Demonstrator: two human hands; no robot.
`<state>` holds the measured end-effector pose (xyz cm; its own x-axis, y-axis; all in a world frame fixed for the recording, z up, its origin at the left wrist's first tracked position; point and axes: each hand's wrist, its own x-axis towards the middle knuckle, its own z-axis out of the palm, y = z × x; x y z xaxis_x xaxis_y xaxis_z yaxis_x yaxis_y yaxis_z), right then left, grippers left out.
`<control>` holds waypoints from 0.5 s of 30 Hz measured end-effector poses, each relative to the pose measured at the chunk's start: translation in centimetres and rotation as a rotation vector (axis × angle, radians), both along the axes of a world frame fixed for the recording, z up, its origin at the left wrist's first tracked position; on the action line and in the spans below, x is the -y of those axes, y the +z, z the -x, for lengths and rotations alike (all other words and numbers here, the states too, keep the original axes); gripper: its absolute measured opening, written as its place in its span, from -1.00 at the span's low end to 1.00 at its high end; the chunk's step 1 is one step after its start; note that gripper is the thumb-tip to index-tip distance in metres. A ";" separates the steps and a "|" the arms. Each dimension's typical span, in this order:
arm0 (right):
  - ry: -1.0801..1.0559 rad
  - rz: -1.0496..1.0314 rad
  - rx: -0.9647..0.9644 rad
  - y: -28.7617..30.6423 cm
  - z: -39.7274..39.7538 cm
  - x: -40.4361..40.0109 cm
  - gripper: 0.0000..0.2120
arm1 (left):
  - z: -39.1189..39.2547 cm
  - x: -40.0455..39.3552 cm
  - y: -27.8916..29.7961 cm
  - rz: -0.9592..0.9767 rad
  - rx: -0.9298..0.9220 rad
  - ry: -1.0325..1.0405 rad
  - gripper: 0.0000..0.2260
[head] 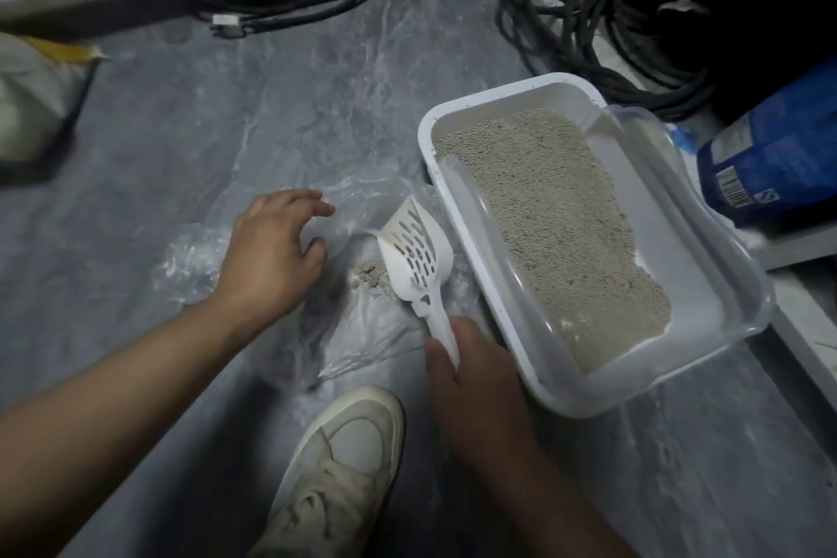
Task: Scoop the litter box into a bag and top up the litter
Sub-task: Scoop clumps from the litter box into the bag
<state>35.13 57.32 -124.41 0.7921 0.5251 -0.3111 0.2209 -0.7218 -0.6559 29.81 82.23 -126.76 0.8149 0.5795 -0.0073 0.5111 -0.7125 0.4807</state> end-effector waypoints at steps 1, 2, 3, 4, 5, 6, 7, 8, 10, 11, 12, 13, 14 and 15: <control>0.036 0.030 0.059 -0.6 0.2 -0.4 -0.71 | 0.1 0.2 -0.1 0.020 -0.009 0.007 -0.63; 0.077 0.082 0.119 -1.0 0.3 -0.9 -0.70 | 0.1 0.3 -0.2 0.035 -0.014 0.008 -0.63; 0.123 0.152 0.163 -1.2 0.3 -1.3 -0.72 | 0.2 0.5 -0.3 0.045 -0.018 0.007 -0.62; 0.160 0.212 0.193 -1.3 0.2 -1.6 -0.75 | 0.2 0.6 -0.4 0.053 -0.021 0.003 -0.62; 0.189 0.270 0.211 -1.3 0.1 -1.9 -0.78 | 0.3 0.7 -0.4 0.059 -0.022 -0.001 -0.62; 0.207 0.313 0.223 -1.2 0.1 -2.2 -0.80 | 0.3 0.8 -0.5 0.065 -0.019 -0.004 -0.63; 0.198 0.317 0.237 -1.1 0.2 -2.3 -0.84 | 0.3 0.8 -0.5 0.069 -0.016 -0.003 -0.63; 0.175 0.294 0.276 -1.2 0.3 -2.4 -0.90 | 0.3 0.8 -0.5 0.071 -0.010 -0.002 -0.63; 0.123 0.264 0.373 -1.6 0.5 -2.3 -0.92 | 0.2 0.7 -0.5 0.069 0.001 -0.003 -0.64; 0.129 0.292 0.388 -1.8 0.5 -2.1 -0.87 | 0.2 0.7 -0.5 0.071 0.005 -0.004 -0.64; 0.133 0.322 0.394 -2.0 0.5 -2.0 -0.84 | 0.2 0.7 -0.6 0.076 0.010 -0.004 -0.64; 0.133 0.340 0.395 -2.3 0.5 -1.7 -0.83 | 0.3 0.7 -0.6 0.082 0.014 -0.003 -0.64; 0.136 0.339 0.390 -2.2 0.4 -1.5 -0.84 | 0.3 0.7 -0.6 0.090 0.020 -0.001 -0.65; 0.137 0.339 0.382 -2.2 0.3 -1.3 -0.85 | 0.3 0.7 -0.6 0.100 0.026 0.003 -0.65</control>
<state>34.79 58.63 -126.60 0.8132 0.5522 -0.1839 0.5060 -0.8269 -0.2453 29.53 81.54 -127.36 0.8136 0.5798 -0.0445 0.5000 -0.6585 0.5625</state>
